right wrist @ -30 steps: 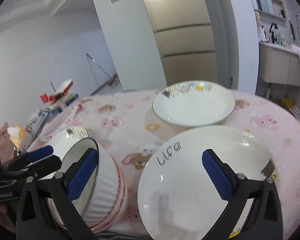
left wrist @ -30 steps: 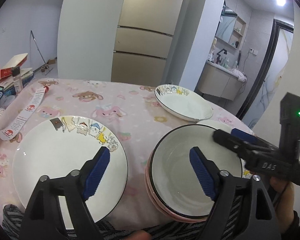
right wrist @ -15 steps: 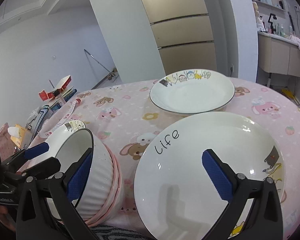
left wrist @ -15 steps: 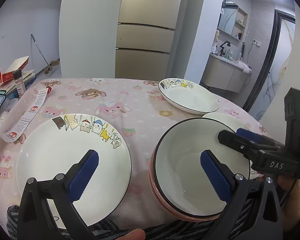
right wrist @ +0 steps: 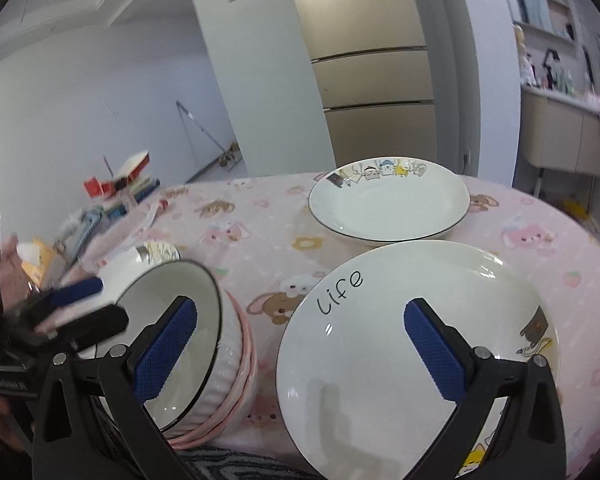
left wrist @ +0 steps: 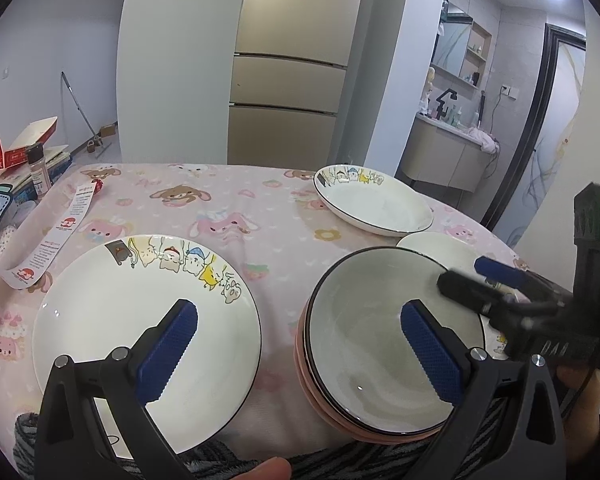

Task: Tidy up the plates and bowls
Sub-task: 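Pull both tools back and move them toward the white 'life' plate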

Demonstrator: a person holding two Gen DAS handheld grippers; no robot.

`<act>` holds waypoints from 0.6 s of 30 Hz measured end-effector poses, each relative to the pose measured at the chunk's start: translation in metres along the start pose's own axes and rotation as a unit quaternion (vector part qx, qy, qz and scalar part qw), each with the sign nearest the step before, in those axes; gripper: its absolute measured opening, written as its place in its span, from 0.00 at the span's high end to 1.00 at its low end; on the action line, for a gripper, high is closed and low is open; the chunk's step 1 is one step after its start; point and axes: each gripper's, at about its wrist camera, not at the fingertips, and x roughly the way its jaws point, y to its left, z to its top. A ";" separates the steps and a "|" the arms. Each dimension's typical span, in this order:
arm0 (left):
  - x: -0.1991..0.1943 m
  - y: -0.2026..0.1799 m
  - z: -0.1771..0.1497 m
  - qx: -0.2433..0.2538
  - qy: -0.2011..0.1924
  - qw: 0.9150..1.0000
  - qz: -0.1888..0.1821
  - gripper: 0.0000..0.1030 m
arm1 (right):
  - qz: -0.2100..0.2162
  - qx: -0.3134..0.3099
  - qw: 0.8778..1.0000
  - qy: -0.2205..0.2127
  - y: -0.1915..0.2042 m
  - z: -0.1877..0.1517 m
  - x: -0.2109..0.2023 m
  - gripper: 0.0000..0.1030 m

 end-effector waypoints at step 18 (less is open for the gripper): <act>0.009 0.010 -0.001 -0.021 0.017 1.000 0.003 0.00 | 0.038 0.031 0.998 0.034 -0.011 -0.002 0.017 0.00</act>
